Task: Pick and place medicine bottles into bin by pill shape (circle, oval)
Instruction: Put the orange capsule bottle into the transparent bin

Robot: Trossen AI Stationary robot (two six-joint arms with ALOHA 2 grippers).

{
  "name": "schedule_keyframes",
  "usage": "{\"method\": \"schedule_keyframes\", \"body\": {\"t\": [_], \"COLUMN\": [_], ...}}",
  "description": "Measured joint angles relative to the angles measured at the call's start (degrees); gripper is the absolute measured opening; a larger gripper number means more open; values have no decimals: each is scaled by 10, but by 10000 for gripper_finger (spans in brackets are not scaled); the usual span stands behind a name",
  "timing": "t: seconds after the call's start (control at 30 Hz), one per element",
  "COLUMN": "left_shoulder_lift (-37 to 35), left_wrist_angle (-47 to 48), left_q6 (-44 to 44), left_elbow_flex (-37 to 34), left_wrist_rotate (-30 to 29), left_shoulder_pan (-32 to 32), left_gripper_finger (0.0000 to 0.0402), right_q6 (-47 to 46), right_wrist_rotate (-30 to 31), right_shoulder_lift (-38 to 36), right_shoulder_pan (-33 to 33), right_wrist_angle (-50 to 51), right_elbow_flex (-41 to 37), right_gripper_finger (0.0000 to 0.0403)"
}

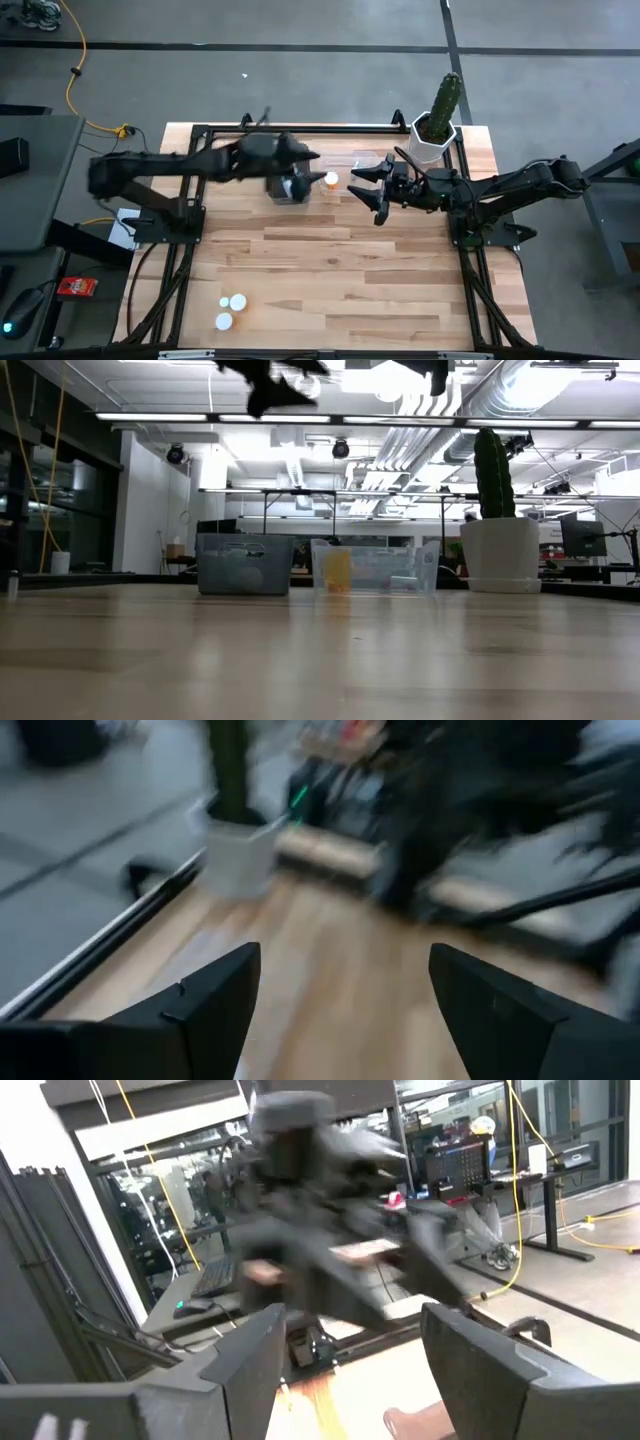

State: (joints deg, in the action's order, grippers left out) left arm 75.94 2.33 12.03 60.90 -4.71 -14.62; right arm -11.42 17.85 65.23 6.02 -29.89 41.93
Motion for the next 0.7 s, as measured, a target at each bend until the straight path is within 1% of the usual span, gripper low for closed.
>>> {"method": "schedule_keyframes", "body": {"t": [0.1, 0.2, 0.23, 0.3, 0.4, 0.5, 0.7], "left_shoulder_lift": [-73, -126, -138, -161, -186, -192, -195], "left_wrist_angle": [-124, -241, -265, -284, -291, -293, -293], "left_q6": [14, 29, 28, 24, 19, 13, -16], "left_elbow_flex": [-98, -195, -221, -264, -300, -307, -307], "left_wrist_rotate": [-13, -40, -56, -89, -126, -155, -161], "left_shoulder_pan": [50, 107, 127, 163, 202, 224, 230], "left_gripper_finger": [278, 278, 278, 278, 278, 278, 278], "right_q6": [-1, -1, -1, 0, 0, -1, -5], "right_wrist_rotate": [0, -5, -5, -7, -7, -10, -16], "right_shoulder_lift": [0, 0, 0, 0, 0, 0, 0], "right_shoulder_pan": [0, 0, 0, 0, 0, 0, 0], "right_wrist_angle": [12, 17, 18, 18, 19, 29, 42], "right_elbow_flex": [0, 0, 0, 0, 0, 0, 0], "right_gripper_finger": [226, 226, 226, 226, 226, 226, 226]}}
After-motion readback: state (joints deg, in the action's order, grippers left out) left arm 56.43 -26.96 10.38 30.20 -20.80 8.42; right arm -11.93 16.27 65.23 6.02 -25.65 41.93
